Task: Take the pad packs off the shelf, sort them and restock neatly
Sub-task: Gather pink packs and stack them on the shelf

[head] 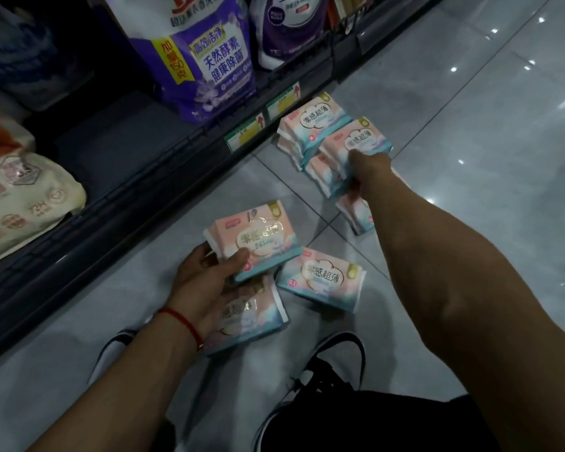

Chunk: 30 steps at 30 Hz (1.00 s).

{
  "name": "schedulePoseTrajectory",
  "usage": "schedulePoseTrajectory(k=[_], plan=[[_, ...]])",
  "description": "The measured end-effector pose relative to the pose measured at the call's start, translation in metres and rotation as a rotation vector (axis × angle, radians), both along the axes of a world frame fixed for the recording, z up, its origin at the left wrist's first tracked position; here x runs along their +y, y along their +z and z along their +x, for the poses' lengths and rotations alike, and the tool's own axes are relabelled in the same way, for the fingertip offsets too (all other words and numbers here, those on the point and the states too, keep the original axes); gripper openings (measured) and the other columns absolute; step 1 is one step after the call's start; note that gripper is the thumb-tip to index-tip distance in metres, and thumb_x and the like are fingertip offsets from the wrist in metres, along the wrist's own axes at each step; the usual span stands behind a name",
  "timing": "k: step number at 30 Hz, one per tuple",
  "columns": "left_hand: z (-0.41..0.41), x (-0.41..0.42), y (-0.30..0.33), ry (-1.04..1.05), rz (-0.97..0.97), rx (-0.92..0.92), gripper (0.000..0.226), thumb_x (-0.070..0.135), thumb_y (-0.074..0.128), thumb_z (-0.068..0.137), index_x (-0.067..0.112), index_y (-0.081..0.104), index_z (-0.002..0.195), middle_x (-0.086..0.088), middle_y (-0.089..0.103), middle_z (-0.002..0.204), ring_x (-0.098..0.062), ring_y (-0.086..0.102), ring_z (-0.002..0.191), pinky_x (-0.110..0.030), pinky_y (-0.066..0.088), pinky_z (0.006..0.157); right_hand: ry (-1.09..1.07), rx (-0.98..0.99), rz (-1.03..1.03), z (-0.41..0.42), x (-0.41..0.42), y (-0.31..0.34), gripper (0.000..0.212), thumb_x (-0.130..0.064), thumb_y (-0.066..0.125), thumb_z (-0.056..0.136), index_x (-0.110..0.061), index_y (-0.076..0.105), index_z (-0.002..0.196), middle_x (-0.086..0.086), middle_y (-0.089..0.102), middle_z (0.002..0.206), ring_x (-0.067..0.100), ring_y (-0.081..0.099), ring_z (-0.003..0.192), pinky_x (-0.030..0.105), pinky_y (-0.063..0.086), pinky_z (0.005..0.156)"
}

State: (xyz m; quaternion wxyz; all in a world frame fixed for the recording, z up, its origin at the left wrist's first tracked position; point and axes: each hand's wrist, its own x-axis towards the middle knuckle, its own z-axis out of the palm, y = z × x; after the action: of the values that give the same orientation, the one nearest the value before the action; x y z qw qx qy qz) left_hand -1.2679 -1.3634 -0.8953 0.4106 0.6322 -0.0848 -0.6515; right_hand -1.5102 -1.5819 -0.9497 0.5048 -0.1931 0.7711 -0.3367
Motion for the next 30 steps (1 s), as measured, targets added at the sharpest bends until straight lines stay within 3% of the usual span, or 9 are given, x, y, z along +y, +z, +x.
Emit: schedulePoseTrajectory(k=[1, 3, 7, 11, 14, 17, 20, 25, 30], plan=[[0.003, -0.003, 0.002, 0.003, 0.0, -0.008, 0.039, 0.002, 0.073, 0.084, 0.002, 0.062, 0.122, -0.017, 0.075, 0.112, -0.036, 0.073, 0.101, -0.06, 0.057, 0.089, -0.051, -0.046, 0.003, 0.002, 0.0, -0.001, 0.042, -0.02, 0.062, 0.101, -0.015, 0.047, 0.14, 0.007, 0.062, 0.13, 0.027, 0.063, 0.1, 0.027, 0.053, 0.044], [0.01, -0.005, 0.006, 0.017, 0.006, -0.015, 0.041, 0.001, 0.074, 0.082, 0.003, 0.062, 0.121, -0.016, 0.075, 0.111, -0.034, 0.074, 0.098, -0.055, 0.06, 0.082, -0.135, -0.088, 0.009, 0.002, 0.005, -0.006, 0.034, -0.009, 0.061, 0.099, -0.015, 0.049, 0.13, 0.007, 0.062, 0.117, 0.025, 0.062, 0.088, 0.028, 0.052, 0.04], [0.022, 0.002, 0.016, 0.048, -0.001, 0.005, 0.043, -0.005, 0.074, 0.082, 0.006, 0.06, 0.121, -0.018, 0.075, 0.108, -0.033, 0.076, 0.088, -0.045, 0.062, 0.066, -0.24, -0.229, -0.046, -0.003, 0.035, -0.003, 0.054, -0.003, 0.07, 0.093, -0.008, 0.042, 0.139, 0.015, 0.058, 0.116, 0.027, 0.063, 0.078, 0.029, 0.05, 0.034], [0.028, 0.019, 0.025, 0.123, -0.023, 0.051, 0.057, -0.007, 0.075, 0.08, 0.007, 0.052, 0.13, -0.02, 0.073, 0.112, -0.032, 0.077, 0.085, -0.046, 0.061, 0.062, -0.147, -0.48, -0.08, -0.003, 0.088, 0.014, 0.044, -0.011, 0.075, 0.091, -0.009, 0.054, 0.13, 0.017, 0.068, 0.125, 0.024, 0.073, 0.081, 0.038, 0.064, 0.07], [0.037, 0.037, 0.036, 0.176, -0.06, 0.04, 0.064, -0.005, 0.078, 0.08, 0.011, 0.049, 0.135, -0.017, 0.072, 0.116, -0.03, 0.076, 0.088, -0.044, 0.061, 0.062, 0.019, -0.681, -0.108, 0.02, 0.131, 0.038, 0.038, -0.01, 0.069, 0.093, -0.009, 0.059, 0.13, 0.014, 0.074, 0.114, 0.023, 0.076, 0.088, 0.038, 0.063, 0.071], [0.053, 0.056, 0.052, 0.236, -0.123, -0.044, 0.058, -0.002, 0.077, 0.084, 0.012, 0.049, 0.134, -0.013, 0.069, 0.122, -0.026, 0.074, 0.093, -0.042, 0.062, 0.063, 0.259, -0.739, -0.15, 0.055, 0.168, 0.078, 0.051, -0.008, 0.075, 0.085, -0.006, 0.058, 0.133, 0.016, 0.072, 0.12, 0.026, 0.074, 0.1, 0.044, 0.063, 0.08], [0.072, 0.077, 0.077, 0.295, -0.184, -0.072, 0.053, 0.0, 0.074, 0.087, 0.011, 0.05, 0.133, -0.012, 0.066, 0.128, -0.029, 0.07, 0.105, -0.049, 0.062, 0.074, 0.488, -0.74, -0.197, 0.098, 0.202, 0.121, 0.057, -0.004, 0.072, 0.082, -0.01, 0.055, 0.136, 0.014, 0.072, 0.122, 0.03, 0.073, 0.102, 0.051, 0.062, 0.083], [0.109, 0.119, 0.133, 0.392, -0.32, 0.012, 0.046, 0.0, 0.069, 0.091, 0.014, 0.051, 0.132, -0.011, 0.066, 0.127, -0.035, 0.068, 0.109, -0.056, 0.06, 0.08, 0.746, -0.57, -0.336, 0.167, 0.252, 0.181, 0.089, -0.012, 0.093, 0.067, -0.014, 0.045, 0.141, 0.017, 0.07, 0.125, 0.041, 0.072, 0.106, 0.066, 0.056, 0.089], [0.146, 0.157, 0.194, 0.464, -0.481, -0.003, 0.044, 0.001, 0.066, 0.093, 0.022, 0.054, 0.13, -0.009, 0.071, 0.123, -0.034, 0.07, 0.109, -0.06, 0.059, 0.079, 0.897, -0.387, -0.504, 0.225, 0.283, 0.243, 0.071, -0.03, 0.097, 0.064, -0.009, 0.064, 0.124, 0.011, 0.077, 0.111, 0.026, 0.075, 0.099, 0.044, 0.062, 0.083]])
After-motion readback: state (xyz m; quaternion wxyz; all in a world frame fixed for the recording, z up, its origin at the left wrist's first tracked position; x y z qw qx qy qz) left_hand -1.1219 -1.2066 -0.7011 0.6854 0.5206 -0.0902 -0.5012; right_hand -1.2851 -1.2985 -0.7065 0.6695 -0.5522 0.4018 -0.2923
